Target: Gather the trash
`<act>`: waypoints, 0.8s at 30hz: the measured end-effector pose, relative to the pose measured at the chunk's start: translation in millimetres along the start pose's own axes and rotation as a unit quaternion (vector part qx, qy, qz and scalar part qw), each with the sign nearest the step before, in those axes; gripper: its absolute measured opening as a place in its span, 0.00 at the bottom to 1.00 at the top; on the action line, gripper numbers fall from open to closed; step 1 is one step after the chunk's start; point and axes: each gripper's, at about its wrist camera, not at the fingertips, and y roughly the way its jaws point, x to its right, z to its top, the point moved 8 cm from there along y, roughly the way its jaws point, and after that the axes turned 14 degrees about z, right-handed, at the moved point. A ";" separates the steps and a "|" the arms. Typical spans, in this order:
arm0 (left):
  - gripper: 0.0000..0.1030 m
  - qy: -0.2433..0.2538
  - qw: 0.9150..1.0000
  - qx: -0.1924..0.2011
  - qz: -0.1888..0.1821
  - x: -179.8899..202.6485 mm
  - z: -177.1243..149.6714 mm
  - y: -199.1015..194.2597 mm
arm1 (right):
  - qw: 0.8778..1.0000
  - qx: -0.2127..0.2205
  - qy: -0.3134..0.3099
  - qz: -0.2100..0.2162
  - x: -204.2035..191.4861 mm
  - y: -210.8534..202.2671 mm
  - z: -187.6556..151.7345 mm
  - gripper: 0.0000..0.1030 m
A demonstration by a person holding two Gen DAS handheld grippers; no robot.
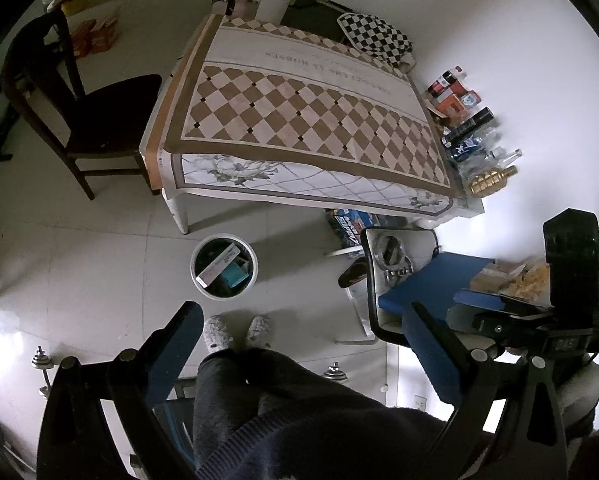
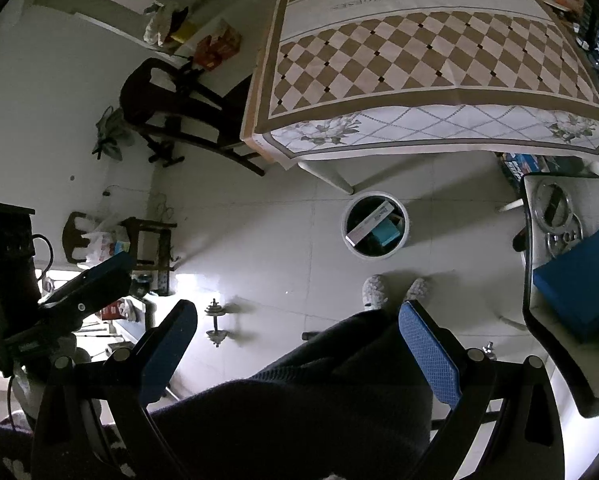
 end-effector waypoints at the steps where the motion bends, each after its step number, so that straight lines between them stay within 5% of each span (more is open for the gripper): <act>1: 0.99 0.001 1.000 -0.001 -0.002 0.6 -0.5 0.1 | 1.000 -0.001 -0.001 0.002 -1.1 0.6 -0.2 1.00; 24: 1.00 0.006 1.000 -0.008 -0.022 16.2 1.4 3.2 | 1.000 0.004 0.007 0.004 4.4 -7.7 3.5 1.00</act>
